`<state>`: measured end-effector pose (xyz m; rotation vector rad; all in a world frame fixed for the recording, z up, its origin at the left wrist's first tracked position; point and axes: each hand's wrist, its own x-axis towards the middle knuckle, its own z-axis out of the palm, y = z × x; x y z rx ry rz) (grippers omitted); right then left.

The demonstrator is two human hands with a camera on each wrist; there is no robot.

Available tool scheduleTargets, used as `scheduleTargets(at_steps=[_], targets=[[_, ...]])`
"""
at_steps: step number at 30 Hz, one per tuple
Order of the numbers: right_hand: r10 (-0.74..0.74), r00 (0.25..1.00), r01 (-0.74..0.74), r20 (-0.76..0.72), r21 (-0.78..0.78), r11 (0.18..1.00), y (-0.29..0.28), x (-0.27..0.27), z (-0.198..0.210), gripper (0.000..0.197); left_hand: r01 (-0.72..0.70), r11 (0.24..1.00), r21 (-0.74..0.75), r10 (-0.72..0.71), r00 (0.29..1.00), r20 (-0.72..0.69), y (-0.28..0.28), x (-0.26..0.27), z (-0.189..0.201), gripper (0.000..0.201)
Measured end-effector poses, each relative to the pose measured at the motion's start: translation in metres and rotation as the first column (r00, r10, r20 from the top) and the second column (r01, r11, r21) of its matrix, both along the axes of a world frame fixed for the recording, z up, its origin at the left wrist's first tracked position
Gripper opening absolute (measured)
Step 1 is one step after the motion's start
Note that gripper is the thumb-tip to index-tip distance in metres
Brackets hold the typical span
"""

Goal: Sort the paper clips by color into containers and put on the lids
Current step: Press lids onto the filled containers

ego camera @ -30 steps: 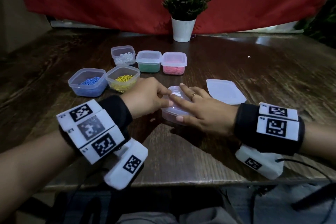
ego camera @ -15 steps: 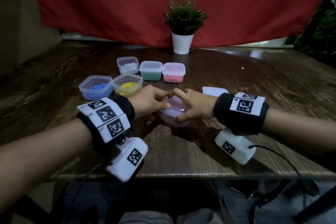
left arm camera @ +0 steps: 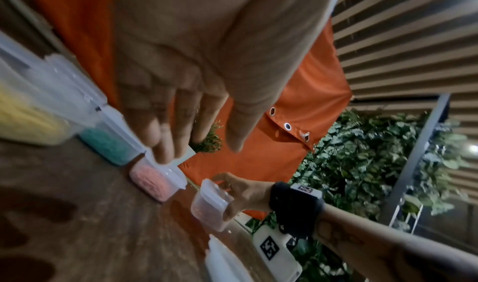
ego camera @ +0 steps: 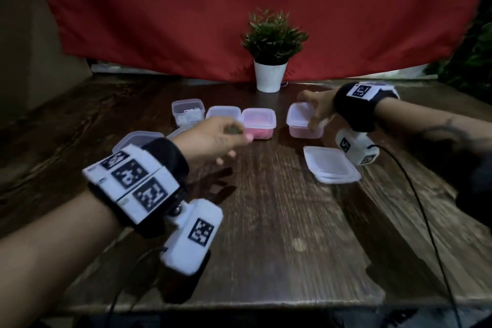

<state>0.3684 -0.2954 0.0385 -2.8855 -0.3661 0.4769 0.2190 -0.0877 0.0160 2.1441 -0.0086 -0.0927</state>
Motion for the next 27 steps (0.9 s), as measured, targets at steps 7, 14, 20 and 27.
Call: scheduleTargets(at_steps=[7,14,20,27], targets=[[-0.061,0.982,0.078,-0.177,0.093,0.993,0.015,0.025,-0.021,0.087,-0.024,0.928,0.373,0.006,0.999,0.051,0.034,-0.015,-0.012,0.03],[0.039,0.999,-0.039,0.001,0.126,0.991,-0.009,-0.005,0.003,0.075,-0.11,0.698,0.708,0.104,0.993,0.052,0.043,-0.004,-0.021,0.057],[0.088,0.996,-0.088,-0.033,-0.021,0.996,-0.038,-0.046,-0.007,0.05,-0.065,0.485,0.872,0.099,0.995,0.02,0.034,0.006,-0.016,0.018],[0.176,0.979,-0.186,-0.107,-0.096,0.978,-0.043,-0.065,-0.038,0.104,-0.034,0.479,0.877,-0.039,0.997,0.059,0.011,0.002,-0.021,0.007]])
